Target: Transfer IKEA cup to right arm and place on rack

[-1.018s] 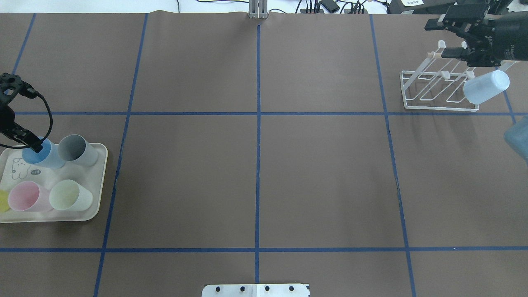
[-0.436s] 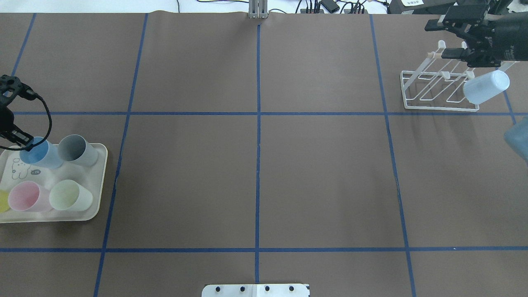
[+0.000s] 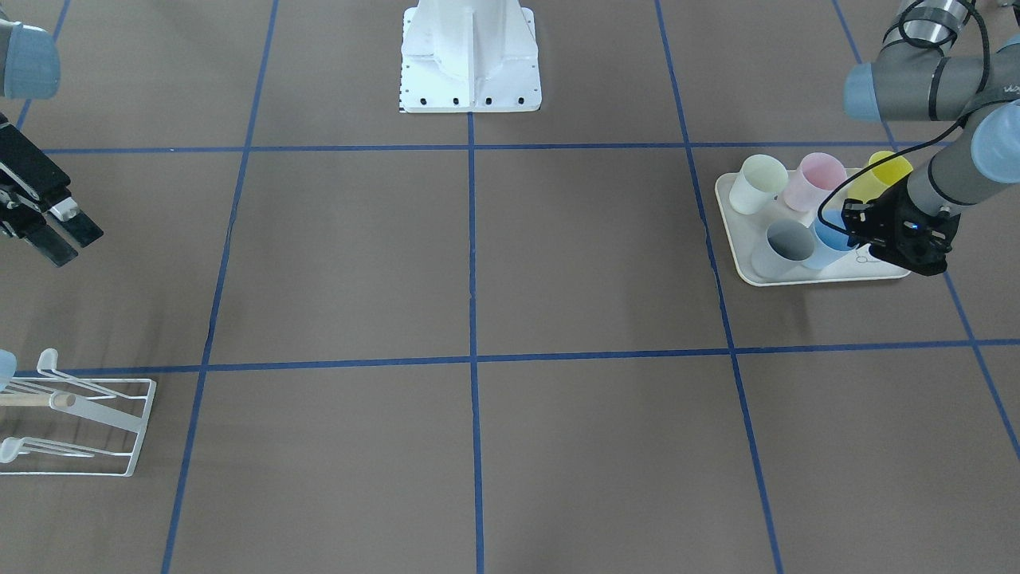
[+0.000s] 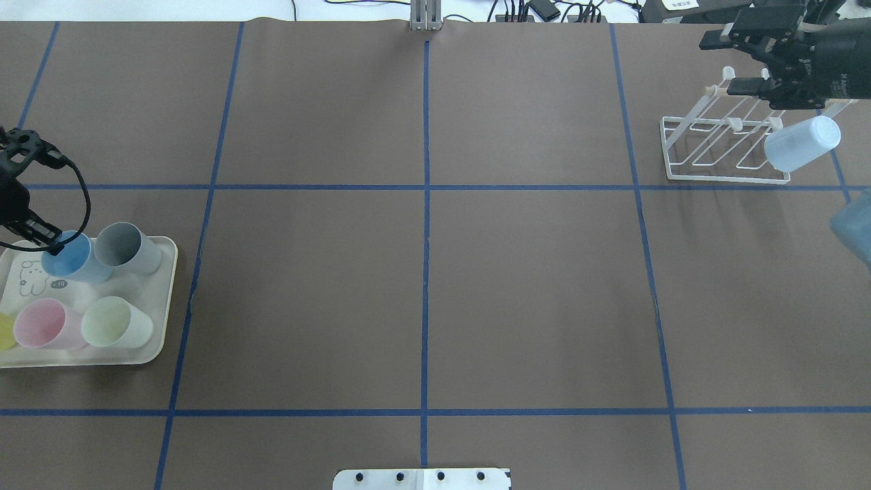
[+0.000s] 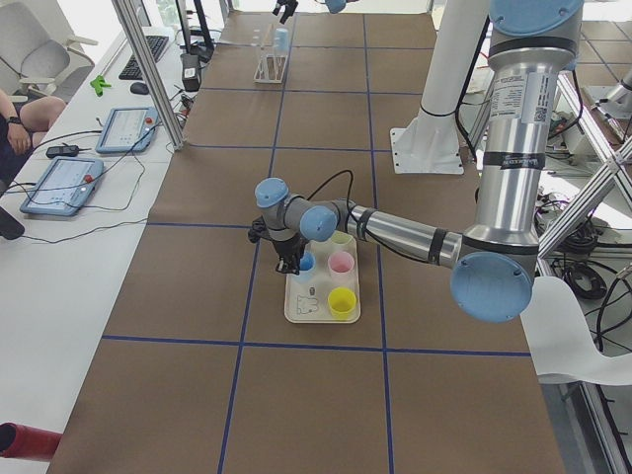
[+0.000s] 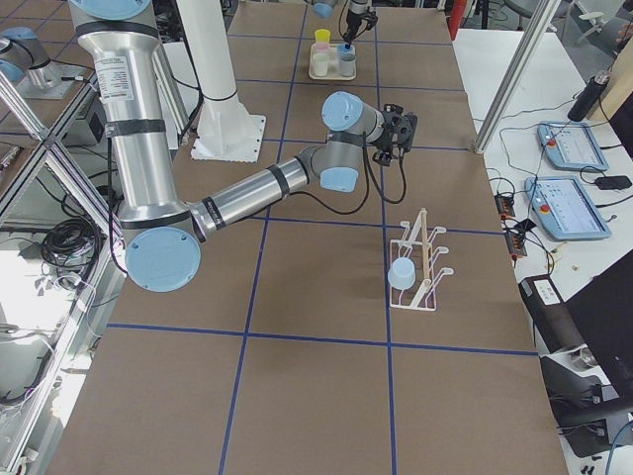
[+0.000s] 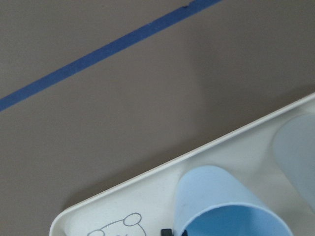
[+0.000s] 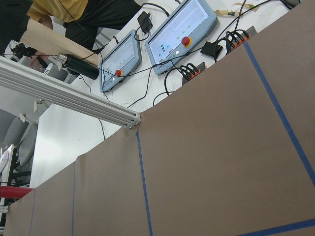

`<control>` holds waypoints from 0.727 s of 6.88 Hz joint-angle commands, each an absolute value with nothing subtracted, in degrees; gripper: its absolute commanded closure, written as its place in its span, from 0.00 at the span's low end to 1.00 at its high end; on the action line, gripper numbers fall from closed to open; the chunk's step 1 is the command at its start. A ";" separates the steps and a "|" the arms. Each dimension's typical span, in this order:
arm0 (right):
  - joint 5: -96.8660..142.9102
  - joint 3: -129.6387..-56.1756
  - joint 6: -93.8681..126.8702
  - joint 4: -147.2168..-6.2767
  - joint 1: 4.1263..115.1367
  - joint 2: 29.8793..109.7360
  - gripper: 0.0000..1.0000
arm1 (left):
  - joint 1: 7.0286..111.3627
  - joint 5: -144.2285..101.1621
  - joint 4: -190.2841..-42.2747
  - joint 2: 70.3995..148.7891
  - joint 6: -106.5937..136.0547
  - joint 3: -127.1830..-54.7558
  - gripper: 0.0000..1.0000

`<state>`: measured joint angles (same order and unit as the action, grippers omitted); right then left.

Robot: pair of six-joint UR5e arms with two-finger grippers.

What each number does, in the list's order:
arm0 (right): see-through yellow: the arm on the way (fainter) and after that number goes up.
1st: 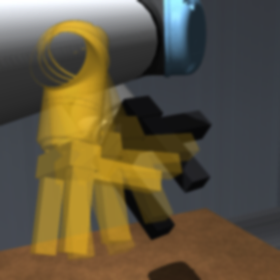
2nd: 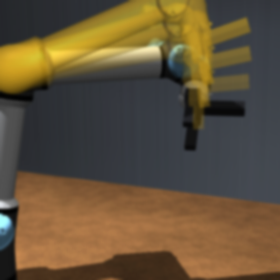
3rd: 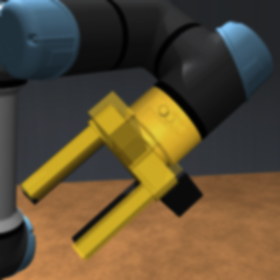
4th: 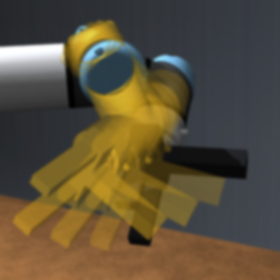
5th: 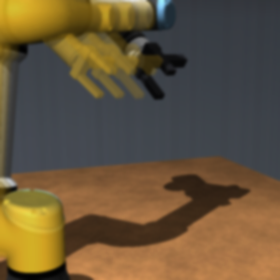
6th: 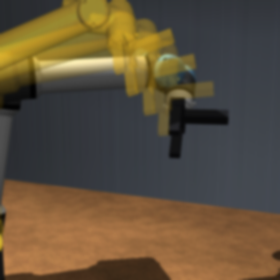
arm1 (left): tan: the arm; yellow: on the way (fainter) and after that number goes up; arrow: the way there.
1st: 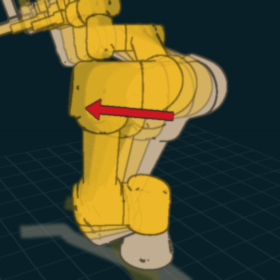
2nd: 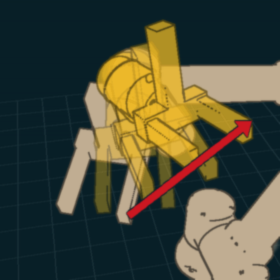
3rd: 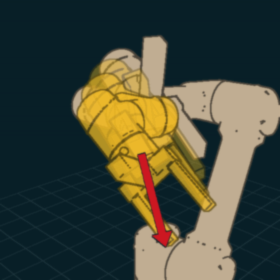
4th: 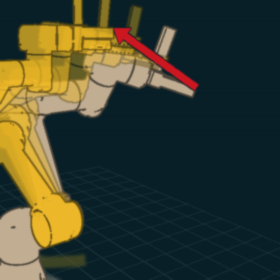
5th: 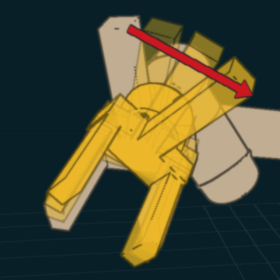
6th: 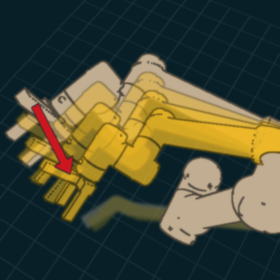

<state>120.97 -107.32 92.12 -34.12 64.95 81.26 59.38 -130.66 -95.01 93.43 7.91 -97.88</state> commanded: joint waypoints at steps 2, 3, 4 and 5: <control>120.94 -107.40 92.20 -34.19 64.95 80.86 0.00 | 60.72 -131.22 -93.88 90.62 7.82 -102.99 1.00; 120.94 -107.40 92.20 -34.19 64.95 80.86 0.00 | 65.52 -128.70 -90.13 91.31 7.30 -104.05 1.00; 120.85 -107.32 92.20 -34.19 64.95 80.86 0.00 | 68.09 -125.19 -88.52 91.67 6.60 -105.72 1.00; 120.94 -107.31 92.11 -34.10 64.95 80.86 0.00 | 71.51 -120.20 -88.51 93.76 6.59 -106.25 1.00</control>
<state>120.90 -107.35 92.18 -34.17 64.95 80.86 67.66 -125.26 -89.39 92.05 6.86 -105.17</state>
